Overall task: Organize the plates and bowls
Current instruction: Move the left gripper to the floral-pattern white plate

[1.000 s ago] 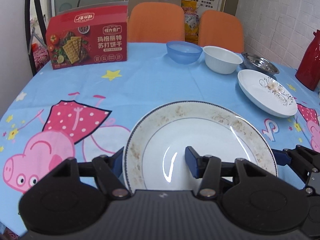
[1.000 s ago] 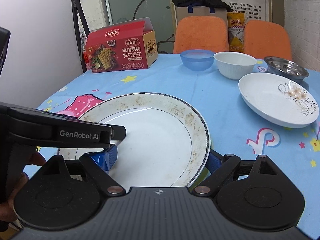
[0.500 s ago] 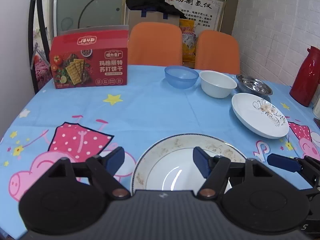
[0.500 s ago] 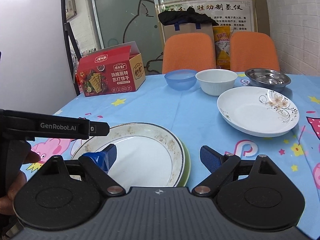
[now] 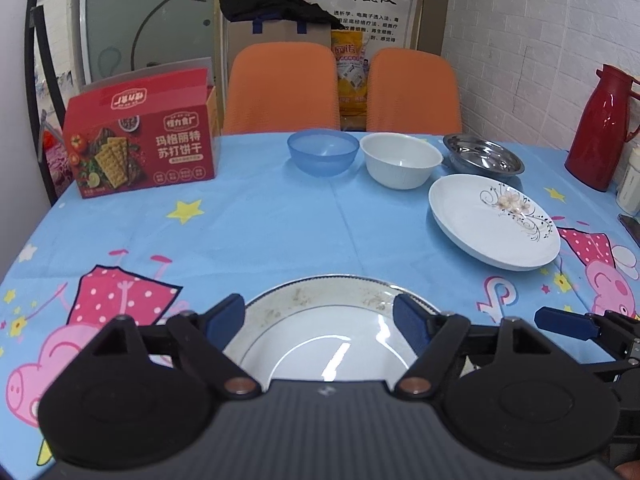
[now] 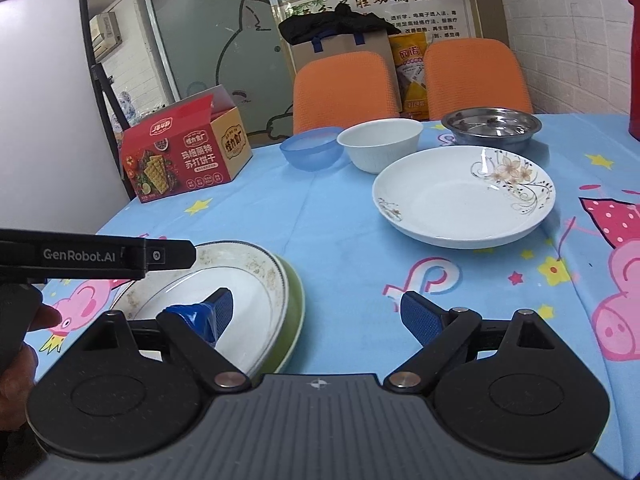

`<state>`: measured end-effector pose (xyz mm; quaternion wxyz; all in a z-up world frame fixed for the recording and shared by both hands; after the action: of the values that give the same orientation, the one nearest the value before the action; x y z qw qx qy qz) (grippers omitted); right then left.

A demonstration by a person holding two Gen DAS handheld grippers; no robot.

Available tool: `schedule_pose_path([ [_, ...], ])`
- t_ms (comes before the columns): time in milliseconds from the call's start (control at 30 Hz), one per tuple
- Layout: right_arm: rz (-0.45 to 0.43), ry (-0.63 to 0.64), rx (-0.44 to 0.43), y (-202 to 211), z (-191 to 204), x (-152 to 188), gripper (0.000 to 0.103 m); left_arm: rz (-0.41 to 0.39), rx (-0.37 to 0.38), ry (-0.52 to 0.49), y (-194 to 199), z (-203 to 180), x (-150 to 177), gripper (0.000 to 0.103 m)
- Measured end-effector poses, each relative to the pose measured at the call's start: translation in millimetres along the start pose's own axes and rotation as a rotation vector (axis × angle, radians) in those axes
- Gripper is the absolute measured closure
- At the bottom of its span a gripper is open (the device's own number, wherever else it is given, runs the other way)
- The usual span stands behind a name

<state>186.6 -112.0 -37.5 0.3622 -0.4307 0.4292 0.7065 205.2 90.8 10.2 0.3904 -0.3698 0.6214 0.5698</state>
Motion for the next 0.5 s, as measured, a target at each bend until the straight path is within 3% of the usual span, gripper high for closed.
schedule_pose_path([
  [233, -0.036, -0.072, 0.063, 2, -45, -10, 0.025, 0.020, 0.023, -0.039, -24, -25, -13, 0.025],
  [300, -0.050, -0.094, 0.089, 3, -58, -14, 0.025, 0.025, 0.020, -0.053, -32, -31, -17, 0.007],
  [500, -0.076, -0.170, 0.151, 5, -98, -18, 0.025, 0.010, 0.027, -0.114, -48, -53, -28, 0.006],
])
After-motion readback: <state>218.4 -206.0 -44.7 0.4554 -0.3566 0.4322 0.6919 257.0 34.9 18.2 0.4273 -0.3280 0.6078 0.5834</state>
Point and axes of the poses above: each gripper's, at about its wrist camera, not at the fingertips, and y roughly against the way its jaws point, z to its left, x to its underside, the point moved 2 cm from there along -y, roughly the way its jaws point, and after that the axes turned 14 degrees about -z, right-handed, at the moved point
